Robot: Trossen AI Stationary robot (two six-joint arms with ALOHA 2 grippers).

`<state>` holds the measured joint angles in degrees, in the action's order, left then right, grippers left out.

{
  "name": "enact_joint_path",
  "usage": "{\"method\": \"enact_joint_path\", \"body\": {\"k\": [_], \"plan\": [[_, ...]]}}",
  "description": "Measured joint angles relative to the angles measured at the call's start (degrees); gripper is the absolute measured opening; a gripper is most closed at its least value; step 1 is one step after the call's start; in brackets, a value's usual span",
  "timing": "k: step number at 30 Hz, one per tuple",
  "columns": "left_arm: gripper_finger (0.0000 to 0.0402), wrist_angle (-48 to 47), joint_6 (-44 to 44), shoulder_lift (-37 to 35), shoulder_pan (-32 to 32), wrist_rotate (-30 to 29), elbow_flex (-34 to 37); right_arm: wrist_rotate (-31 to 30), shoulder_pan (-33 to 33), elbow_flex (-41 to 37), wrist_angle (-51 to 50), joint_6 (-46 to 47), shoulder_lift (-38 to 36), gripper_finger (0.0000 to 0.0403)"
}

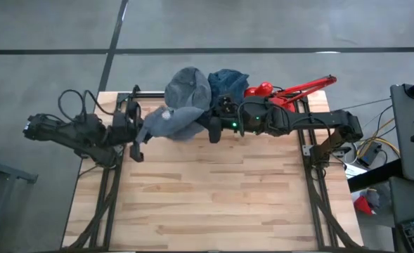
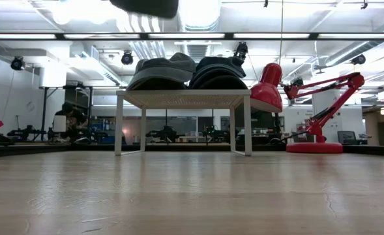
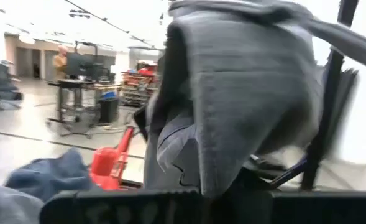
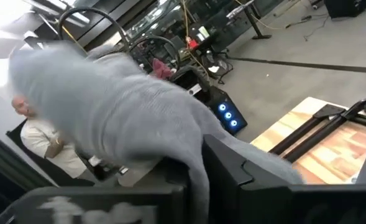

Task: Pick & Place hat
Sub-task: Stack the gray cap on top of the gray cap on the shelf

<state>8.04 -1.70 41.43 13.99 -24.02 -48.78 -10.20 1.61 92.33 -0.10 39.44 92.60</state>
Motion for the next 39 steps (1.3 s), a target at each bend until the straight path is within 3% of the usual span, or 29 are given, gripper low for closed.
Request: {"method": "enact_joint_path", "body": {"k": [11, 18, 21, 28, 35, 39], "plan": [[0.0000, 2.2, -12.9, -3.2, -0.3, 7.8, -0.2, 0.4, -3.8, -0.1, -0.1, 0.0, -1.2, 0.0129], [0.0000, 9.7, -15.5, -3.6, -0.4, 14.8, -0.2, 0.4, -6.0, -0.1, -0.1, 0.3, -1.7, 0.0162], [0.0000, 10.7, -15.5, -3.6, -0.4, 15.4, -0.2, 0.7, -5.9, -0.1, -0.1, 0.2, -2.1, 0.0168], [0.0000, 11.7, -14.6, -2.5, -3.1, 15.3, -0.2, 10.5, -5.9, -0.1, -1.9, -3.2, -4.3, 0.0167], [0.0000, 12.2, -13.4, 1.2, -11.9, 15.5, -0.2, 11.3, -5.9, -0.1, -13.8, -7.1, -8.4, 0.0150], [0.0000, 13.6, -13.5, 4.3, -19.2, 19.6, -0.2, 11.3, -5.9, -0.1, -20.2, -8.0, -10.7, 0.0142]]}}
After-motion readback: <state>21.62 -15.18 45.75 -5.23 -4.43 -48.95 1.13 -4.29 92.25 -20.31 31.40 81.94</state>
